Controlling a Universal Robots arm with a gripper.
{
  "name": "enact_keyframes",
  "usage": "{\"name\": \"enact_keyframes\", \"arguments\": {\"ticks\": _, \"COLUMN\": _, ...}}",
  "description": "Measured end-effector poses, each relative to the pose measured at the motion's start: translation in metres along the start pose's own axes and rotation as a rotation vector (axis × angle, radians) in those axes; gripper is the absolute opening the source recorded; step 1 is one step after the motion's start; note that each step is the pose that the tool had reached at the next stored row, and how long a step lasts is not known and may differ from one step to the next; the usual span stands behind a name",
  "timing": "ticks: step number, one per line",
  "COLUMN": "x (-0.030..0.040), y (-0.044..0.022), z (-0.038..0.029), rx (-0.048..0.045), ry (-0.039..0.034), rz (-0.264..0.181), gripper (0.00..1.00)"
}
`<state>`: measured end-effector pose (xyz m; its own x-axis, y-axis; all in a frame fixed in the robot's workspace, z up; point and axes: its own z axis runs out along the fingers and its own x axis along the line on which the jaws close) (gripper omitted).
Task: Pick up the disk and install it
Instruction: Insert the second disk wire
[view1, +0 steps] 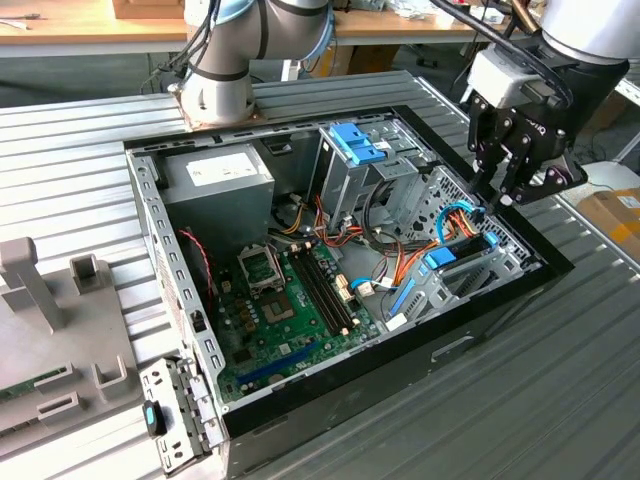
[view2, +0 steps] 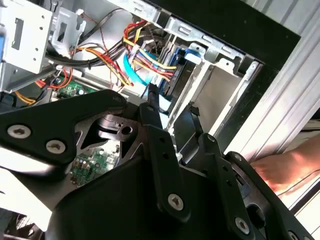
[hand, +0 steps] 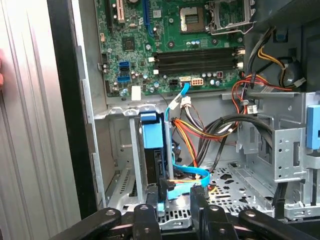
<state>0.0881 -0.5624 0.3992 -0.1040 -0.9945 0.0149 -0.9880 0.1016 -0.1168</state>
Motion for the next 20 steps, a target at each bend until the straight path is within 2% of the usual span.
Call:
{"name": "enact_keyframes", "arguments": {"ticks": 1, "x": -0.0003, "y": -0.0011, "z": 0.0025, "rx": -0.0021, "ry": 0.0051, "rz": 0.001, "gripper": 0.4}}
{"name": "enact_keyframes", "arguments": {"ticks": 2, "x": -0.0003, "y": -0.0009, "z": 0.0043, "rx": -0.0078, "ry": 0.0062, "rz": 0.001, "gripper": 0.4}}
{"name": "enact_keyframes", "arguments": {"ticks": 3, "x": -0.0003, "y": -0.0007, "z": 0.0059, "rx": -0.0178, "ry": 0.0073, "rz": 0.001, "gripper": 0.4}}
{"name": "enact_keyframes", "arguments": {"ticks": 6, "x": -0.0003, "y": -0.0005, "z": 0.0084, "rx": -0.0325, "ry": 0.009, "rz": 0.001, "gripper": 0.4}}
{"name": "enact_keyframes", "arguments": {"ticks": 9, "x": -0.0004, "y": -0.0007, "z": 0.0095, "rx": -0.0351, "ry": 0.0091, "rz": 0.001, "gripper": 0.4}}
{"name": "enact_keyframes", "arguments": {"ticks": 11, "x": 0.0009, "y": -0.0008, "z": 0.0106, "rx": -0.0375, "ry": -0.0162, "rz": -0.004, "gripper": 0.4}}
{"name": "enact_keyframes", "arguments": {"ticks": 12, "x": 0.0011, "y": -0.0008, "z": 0.0107, "rx": -0.0376, "ry": -0.0166, "rz": -0.004, "gripper": 0.4}}
{"name": "enact_keyframes", "arguments": {"ticks": 14, "x": 0.0052, "y": -0.0012, "z": 0.0113, "rx": -0.0389, "ry": -0.0338, "rz": -0.003, "gripper": 0.4}}
{"name": "enact_keyframes", "arguments": {"ticks": 16, "x": 0.0086, "y": -0.0013, "z": 0.013, "rx": -0.04, "ry": -0.0459, "rz": -0.002, "gripper": 0.4}}
{"name": "enact_keyframes", "arguments": {"ticks": 18, "x": 0.0098, "y": -0.0013, "z": 0.0144, "rx": -0.0403, "ry": -0.0498, "rz": -0.004, "gripper": 0.4}}
{"name": "enact_keyframes", "arguments": {"ticks": 20, "x": 0.01, "y": -0.0013, "z": 0.0146, "rx": -0.0404, "ry": -0.0502, "rz": -0.007, "gripper": 0.4}}
